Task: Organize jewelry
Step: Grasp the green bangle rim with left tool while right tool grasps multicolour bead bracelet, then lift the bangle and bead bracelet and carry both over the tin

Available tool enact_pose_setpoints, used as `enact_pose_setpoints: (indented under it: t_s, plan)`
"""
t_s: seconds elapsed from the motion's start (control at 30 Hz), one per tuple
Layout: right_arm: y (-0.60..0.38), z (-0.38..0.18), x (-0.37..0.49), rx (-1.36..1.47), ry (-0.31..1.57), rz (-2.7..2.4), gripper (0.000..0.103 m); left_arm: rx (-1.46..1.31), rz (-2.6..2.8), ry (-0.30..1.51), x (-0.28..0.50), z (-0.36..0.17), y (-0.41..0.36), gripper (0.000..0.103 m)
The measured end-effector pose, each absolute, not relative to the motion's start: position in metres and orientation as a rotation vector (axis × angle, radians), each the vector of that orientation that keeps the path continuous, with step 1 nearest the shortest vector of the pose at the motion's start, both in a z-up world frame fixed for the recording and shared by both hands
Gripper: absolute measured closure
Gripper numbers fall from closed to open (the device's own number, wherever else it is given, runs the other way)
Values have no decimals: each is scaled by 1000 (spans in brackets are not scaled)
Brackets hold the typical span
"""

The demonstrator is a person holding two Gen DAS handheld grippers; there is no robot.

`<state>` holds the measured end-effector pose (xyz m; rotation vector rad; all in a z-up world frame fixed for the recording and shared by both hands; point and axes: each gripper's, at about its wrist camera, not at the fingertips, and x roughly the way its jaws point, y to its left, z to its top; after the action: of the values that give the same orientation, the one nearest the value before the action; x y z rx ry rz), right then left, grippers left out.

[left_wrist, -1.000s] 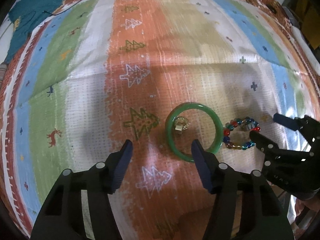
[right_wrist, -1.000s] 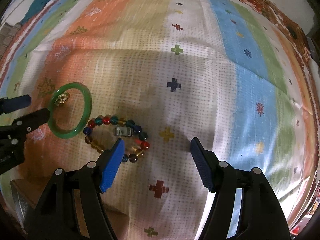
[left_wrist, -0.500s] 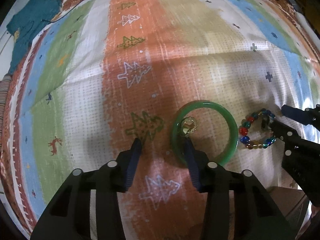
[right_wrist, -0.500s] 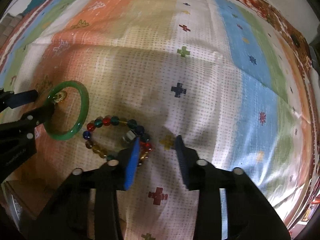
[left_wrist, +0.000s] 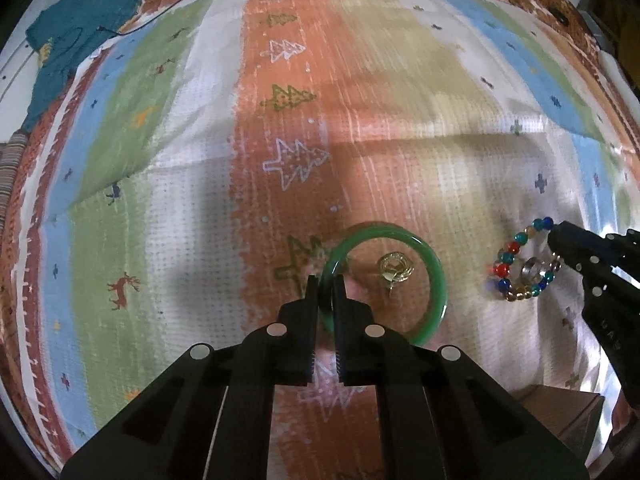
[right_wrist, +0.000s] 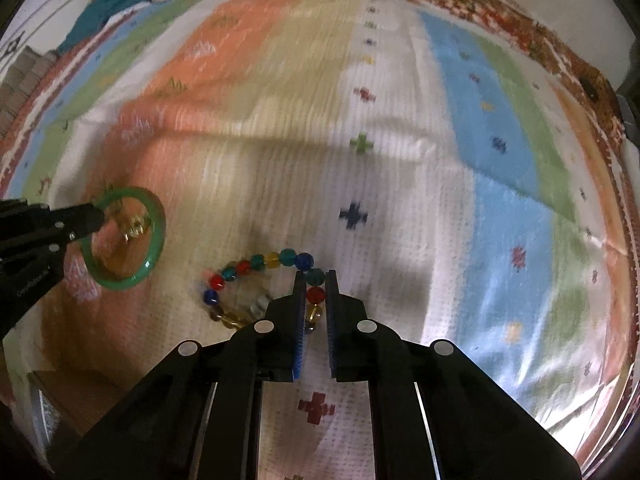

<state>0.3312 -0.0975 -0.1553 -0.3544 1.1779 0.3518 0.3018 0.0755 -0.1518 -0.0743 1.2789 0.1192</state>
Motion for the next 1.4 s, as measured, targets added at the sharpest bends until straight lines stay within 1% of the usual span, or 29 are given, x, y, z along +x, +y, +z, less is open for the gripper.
enact_pose_setpoints:
  t_s: [0.27, 0.5, 1.4]
  plan:
    - [-98, -129, 338, -306, 1113, 380, 93, -94, 117, 1248, 302, -135, 77, 95]
    - [-92, -110, 327, -291, 1073, 402, 93, -93, 117, 1210, 292, -115, 68, 95]
    - [-111, -79, 286, -263, 1013, 390, 93, -108, 106, 1106, 246, -60, 52, 95]
